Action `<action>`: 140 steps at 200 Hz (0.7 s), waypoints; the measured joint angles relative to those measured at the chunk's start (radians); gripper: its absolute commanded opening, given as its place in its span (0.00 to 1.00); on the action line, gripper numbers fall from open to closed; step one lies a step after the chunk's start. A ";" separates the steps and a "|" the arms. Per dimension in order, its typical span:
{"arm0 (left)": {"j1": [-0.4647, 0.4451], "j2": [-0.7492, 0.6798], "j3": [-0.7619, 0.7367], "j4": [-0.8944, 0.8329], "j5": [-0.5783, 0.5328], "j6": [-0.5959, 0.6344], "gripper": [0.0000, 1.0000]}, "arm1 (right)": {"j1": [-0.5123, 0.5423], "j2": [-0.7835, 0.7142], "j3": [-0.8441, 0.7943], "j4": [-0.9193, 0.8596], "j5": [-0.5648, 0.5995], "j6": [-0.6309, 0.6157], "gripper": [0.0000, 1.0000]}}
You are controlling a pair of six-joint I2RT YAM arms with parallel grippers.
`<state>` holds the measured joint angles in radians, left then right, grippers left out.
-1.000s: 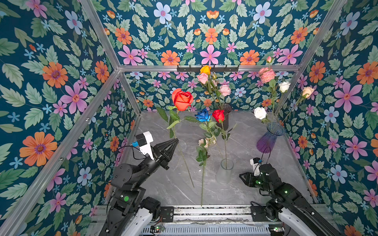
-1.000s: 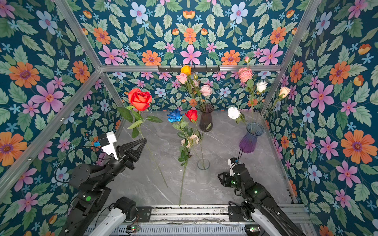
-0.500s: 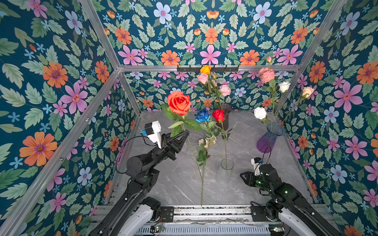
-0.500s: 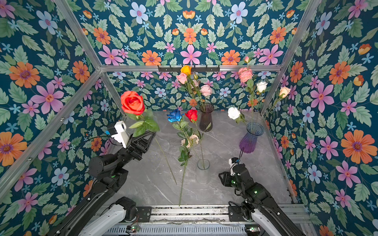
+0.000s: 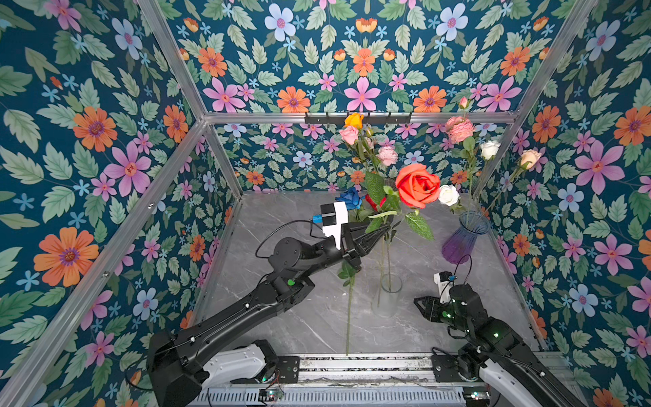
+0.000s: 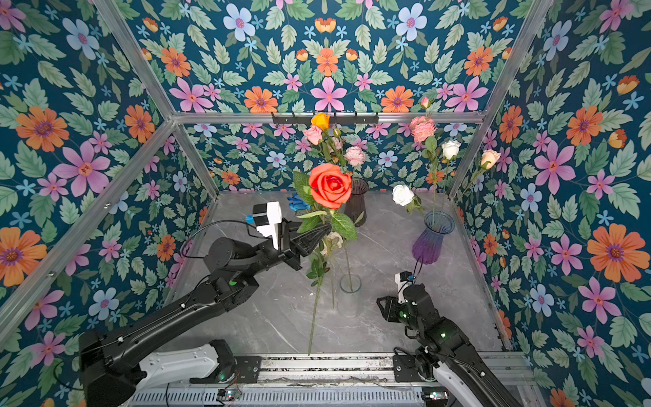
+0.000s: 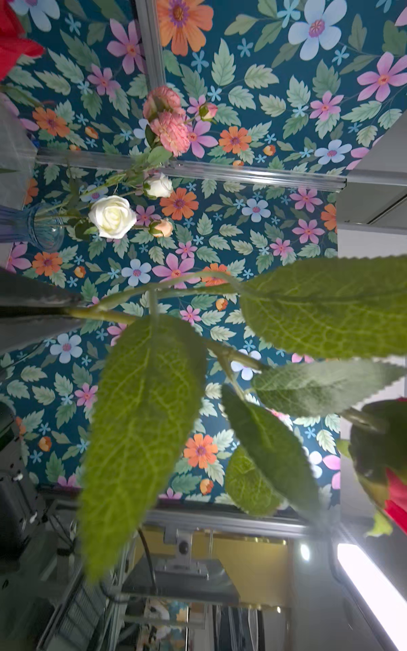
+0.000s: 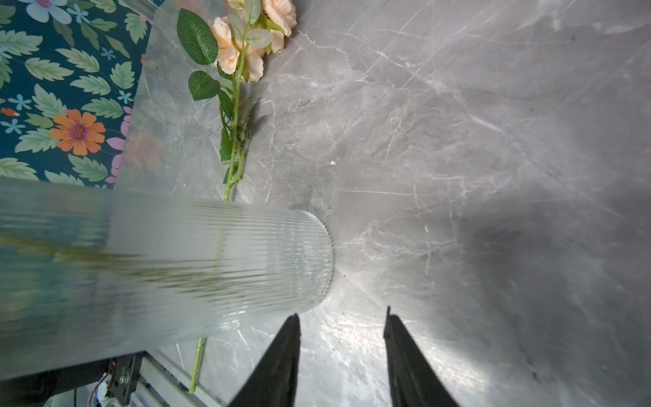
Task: Arrange the flowers into the vase
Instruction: 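Carry the red rose across toward the purple glass vase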
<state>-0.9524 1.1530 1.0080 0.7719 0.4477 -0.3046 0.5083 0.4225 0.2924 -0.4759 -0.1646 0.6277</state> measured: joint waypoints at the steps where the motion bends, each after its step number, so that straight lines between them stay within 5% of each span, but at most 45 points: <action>1: -0.002 0.002 0.001 0.000 -0.002 0.003 0.00 | 0.000 0.000 0.000 0.000 0.000 0.000 0.42; 64: -0.071 0.120 0.052 0.097 -0.079 0.257 0.00 | 0.000 -0.031 -0.006 -0.001 -0.008 0.000 0.42; 140: -0.082 0.164 0.114 0.105 -0.088 0.333 0.00 | 0.000 -0.044 -0.007 -0.001 -0.012 0.000 0.41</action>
<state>-1.0340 1.3170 1.1225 0.8772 0.3595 0.0284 0.5083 0.3786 0.2852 -0.4767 -0.1768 0.6273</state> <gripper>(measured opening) 0.067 0.411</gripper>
